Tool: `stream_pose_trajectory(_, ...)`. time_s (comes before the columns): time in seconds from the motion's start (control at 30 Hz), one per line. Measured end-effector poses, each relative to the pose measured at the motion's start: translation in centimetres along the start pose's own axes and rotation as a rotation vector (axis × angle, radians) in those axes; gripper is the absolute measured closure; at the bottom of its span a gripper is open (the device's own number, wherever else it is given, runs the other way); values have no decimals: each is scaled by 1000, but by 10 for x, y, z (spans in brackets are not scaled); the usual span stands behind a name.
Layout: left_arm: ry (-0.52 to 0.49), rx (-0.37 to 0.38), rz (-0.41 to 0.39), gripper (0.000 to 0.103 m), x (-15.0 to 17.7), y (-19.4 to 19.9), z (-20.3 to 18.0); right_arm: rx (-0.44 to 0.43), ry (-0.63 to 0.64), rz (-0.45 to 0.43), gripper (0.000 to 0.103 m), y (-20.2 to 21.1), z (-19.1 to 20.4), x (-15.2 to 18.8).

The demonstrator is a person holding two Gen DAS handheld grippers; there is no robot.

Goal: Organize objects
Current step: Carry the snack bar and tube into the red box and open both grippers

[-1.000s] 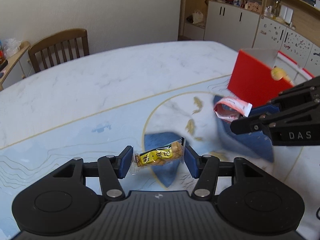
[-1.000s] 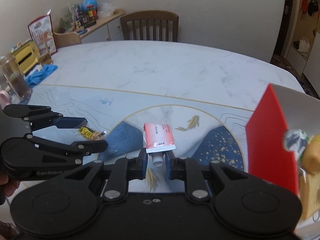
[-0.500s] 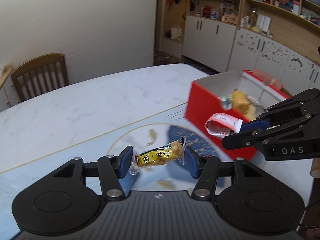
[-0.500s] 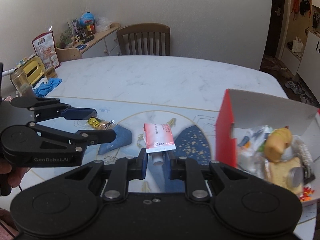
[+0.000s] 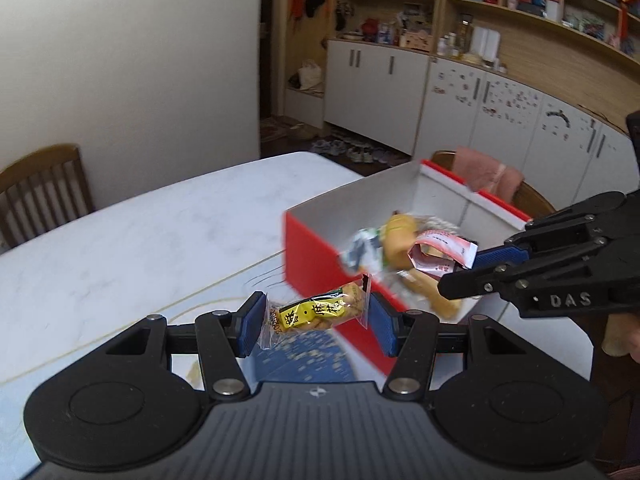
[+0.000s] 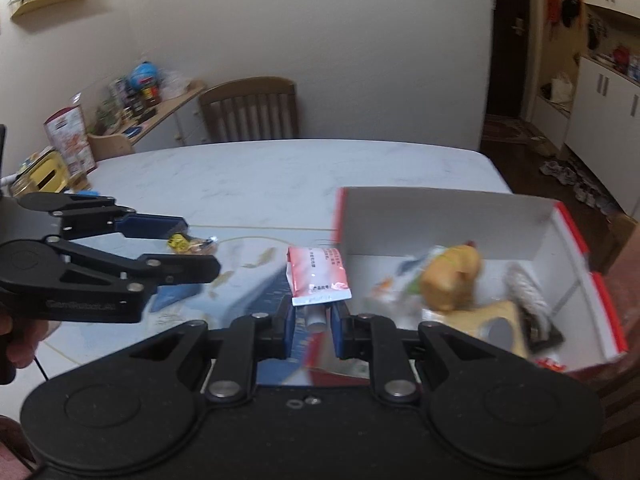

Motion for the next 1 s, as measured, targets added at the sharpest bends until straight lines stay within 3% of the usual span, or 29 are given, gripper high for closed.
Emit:
stream_pose_trajectory(0.4, -105, 79, 117, 48, -14, -65, -67, 99, -60, -11, 85, 13, -88, 13)
stream_pose_trajectory(0.73, -137, 43, 283, 48, -18, -125, -91, 139, -76, 15, 85, -6, -133, 14)
stream_pose_trajectory(1.0, -163, 3, 361, 48, -16, -154, -99, 132, -82, 79, 85, -37, -150, 17)
Point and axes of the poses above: each gripper's, at about its wrist camera, not at the fingertips, and y roughly against the way its jaws point, z to its left, x to its underside, the point moved 5 cm from there along -y, roughly the way its jaws point, and after that the axes turned 2 degrees about y, right-handed, at the moved point
